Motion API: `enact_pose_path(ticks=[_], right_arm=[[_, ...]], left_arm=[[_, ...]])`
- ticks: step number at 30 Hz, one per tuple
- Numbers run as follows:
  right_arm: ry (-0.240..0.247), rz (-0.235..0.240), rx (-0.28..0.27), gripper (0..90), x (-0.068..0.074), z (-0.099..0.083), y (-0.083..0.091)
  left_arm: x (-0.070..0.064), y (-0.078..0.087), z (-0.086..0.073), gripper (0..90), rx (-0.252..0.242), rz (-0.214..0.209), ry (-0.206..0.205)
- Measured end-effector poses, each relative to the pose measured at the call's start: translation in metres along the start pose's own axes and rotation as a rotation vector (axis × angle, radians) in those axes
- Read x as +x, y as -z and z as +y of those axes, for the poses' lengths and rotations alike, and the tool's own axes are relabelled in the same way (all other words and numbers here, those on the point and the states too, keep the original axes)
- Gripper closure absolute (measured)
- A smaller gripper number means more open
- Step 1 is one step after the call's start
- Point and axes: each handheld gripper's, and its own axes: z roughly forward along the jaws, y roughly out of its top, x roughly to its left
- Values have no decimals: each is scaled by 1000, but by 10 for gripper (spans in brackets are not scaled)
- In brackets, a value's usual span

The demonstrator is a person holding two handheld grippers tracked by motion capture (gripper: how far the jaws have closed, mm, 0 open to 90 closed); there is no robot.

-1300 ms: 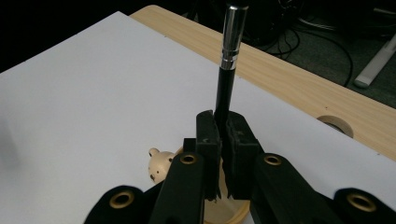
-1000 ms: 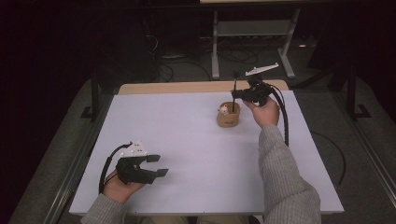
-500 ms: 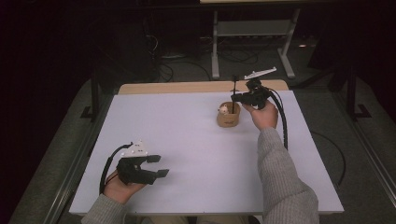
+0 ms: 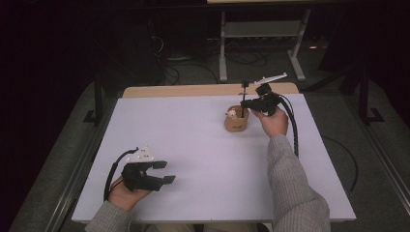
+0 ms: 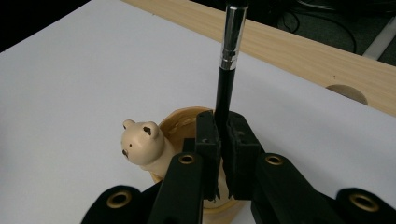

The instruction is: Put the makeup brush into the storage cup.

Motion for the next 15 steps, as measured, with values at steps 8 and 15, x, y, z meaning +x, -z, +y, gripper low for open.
enact_pose_path(ticks=[8, 15], right_arm=[[-4, -21, -9, 749, 1, -2, 1], [-2, -25, -16, 705, 0, -7, 8]], left_arm=[[1, 0, -1, 361, -2, 0, 9], [2, 0, -2, 358, -2, 3, 13]])
